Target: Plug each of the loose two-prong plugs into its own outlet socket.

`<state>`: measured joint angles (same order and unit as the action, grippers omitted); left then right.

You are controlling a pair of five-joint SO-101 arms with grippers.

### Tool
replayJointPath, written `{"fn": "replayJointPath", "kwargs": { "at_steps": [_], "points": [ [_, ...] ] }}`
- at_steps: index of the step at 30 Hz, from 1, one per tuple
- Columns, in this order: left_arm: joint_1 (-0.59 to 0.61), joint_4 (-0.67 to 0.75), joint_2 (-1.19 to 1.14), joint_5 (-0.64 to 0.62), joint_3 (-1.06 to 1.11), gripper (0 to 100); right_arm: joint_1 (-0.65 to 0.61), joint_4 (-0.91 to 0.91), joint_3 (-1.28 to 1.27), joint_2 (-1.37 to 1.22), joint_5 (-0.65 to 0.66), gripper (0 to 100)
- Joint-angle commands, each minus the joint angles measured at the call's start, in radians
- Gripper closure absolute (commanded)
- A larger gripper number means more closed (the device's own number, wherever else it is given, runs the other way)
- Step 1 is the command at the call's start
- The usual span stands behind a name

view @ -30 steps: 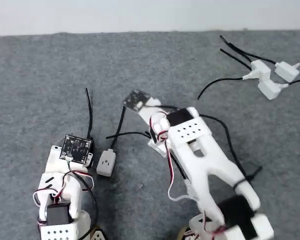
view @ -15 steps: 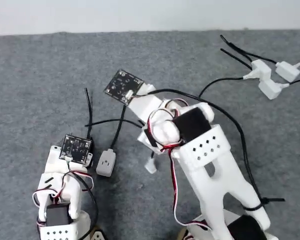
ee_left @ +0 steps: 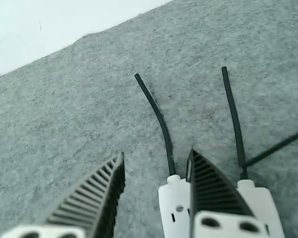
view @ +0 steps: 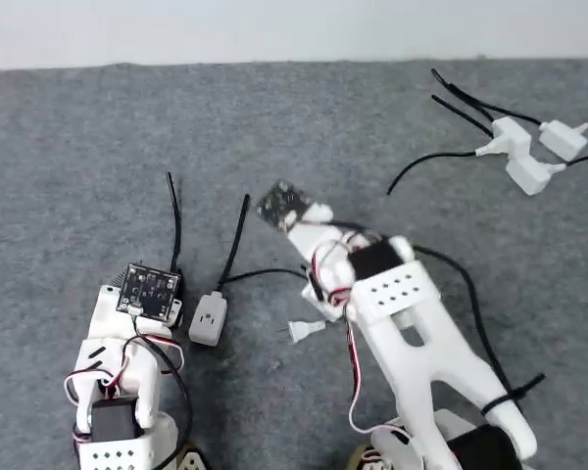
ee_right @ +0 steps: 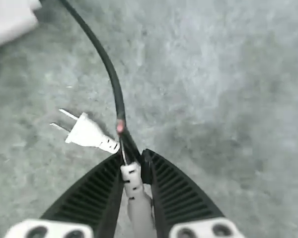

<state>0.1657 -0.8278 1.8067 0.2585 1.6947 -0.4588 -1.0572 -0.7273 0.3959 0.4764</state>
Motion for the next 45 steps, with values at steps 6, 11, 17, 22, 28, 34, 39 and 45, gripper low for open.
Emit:
{"fn": "replayJointPath", "kwargs": {
  "at_steps": [6,11,17,22,28,34,39,45],
  "points": [
    [-0.006,0.026,0.014,0.011,-0.013,80,0.012,0.202,-0.169,0.018,0.008,99.0],
    [-0.005,0.026,0.014,0.011,-0.013,80,0.012,0.196,-0.176,0.018,0.011,93.3],
    [-0.003,0.026,0.014,0.011,-0.013,80,0.013,0.193,-0.181,0.018,0.014,74.5],
    [-0.003,0.026,0.014,0.011,-0.013,80,0.028,0.196,-0.187,0.018,0.029,80.1],
    [-0.003,0.026,0.014,0.011,-0.013,80,0.16,0.208,-0.222,0.016,0.095,80.2],
    [-0.008,0.028,0.014,0.011,-0.013,80,0.177,0.277,-0.292,0.018,0.115,80.5],
    [-0.005,0.028,0.014,0.011,-0.013,80,0.177,0.274,-0.295,0.018,0.118,80.5],
    [-0.003,0.029,0.014,0.011,-0.013,80,0.176,0.232,-0.288,0.019,0.118,80.5]
  ]
}}
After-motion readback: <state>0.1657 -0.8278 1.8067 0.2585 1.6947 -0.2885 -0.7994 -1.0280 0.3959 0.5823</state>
